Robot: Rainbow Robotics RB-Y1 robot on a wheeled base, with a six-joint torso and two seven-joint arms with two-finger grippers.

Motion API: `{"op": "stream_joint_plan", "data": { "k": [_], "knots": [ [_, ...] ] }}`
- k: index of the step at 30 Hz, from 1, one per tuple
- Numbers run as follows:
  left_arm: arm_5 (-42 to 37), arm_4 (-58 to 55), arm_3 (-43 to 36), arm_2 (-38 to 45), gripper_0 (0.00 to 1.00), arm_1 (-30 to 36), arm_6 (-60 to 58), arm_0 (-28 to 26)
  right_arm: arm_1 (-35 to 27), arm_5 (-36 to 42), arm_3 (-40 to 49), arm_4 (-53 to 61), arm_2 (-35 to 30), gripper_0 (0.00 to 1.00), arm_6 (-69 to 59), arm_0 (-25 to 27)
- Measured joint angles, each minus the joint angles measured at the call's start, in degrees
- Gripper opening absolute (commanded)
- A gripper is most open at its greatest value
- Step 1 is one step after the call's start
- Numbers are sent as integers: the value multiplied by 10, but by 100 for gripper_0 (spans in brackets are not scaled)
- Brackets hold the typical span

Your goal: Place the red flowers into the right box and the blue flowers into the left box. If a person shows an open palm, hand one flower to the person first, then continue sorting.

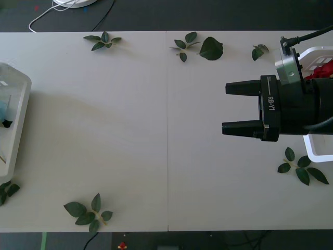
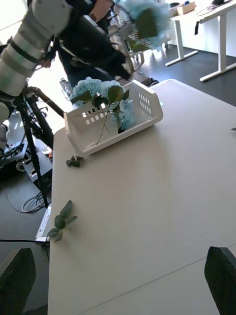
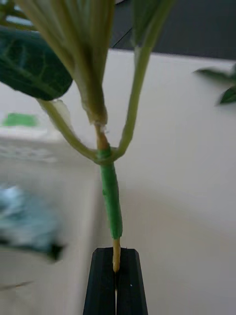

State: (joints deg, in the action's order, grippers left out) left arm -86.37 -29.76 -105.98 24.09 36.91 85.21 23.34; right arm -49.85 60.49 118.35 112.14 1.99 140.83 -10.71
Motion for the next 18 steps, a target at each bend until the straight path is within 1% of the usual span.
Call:
{"op": "stream_joint_plan", "data": {
  "k": [2, 4, 9, 12, 15, 18],
  "knots": [
    [-4, -25, 0, 28, 0, 13, -6, -25, 0, 0, 0, 0, 0, 100, 0, 0],
    [-4, -51, 0, 33, 0, 40, -27, -51, 0, 0, 0, 0, 0, 100, 0, 0],
    [-4, -116, 0, 34, 0, 133, -44, -120, 0, 0, 0, 0, 0, 100, 0, 0],
    [-2, -136, 1, 40, 0, 185, -44, -164, 0, 0, 0, 0, 0, 100, 0, 0],
    [25, -138, 9, 42, 0, 220, -44, -206, 0, 0, 0, 0, 0, 100, 0, 0],
    [72, -138, 34, 41, 0, 230, -44, -234, 0, 0, 0, 0, 0, 100, 0, 0]
  ]
}}
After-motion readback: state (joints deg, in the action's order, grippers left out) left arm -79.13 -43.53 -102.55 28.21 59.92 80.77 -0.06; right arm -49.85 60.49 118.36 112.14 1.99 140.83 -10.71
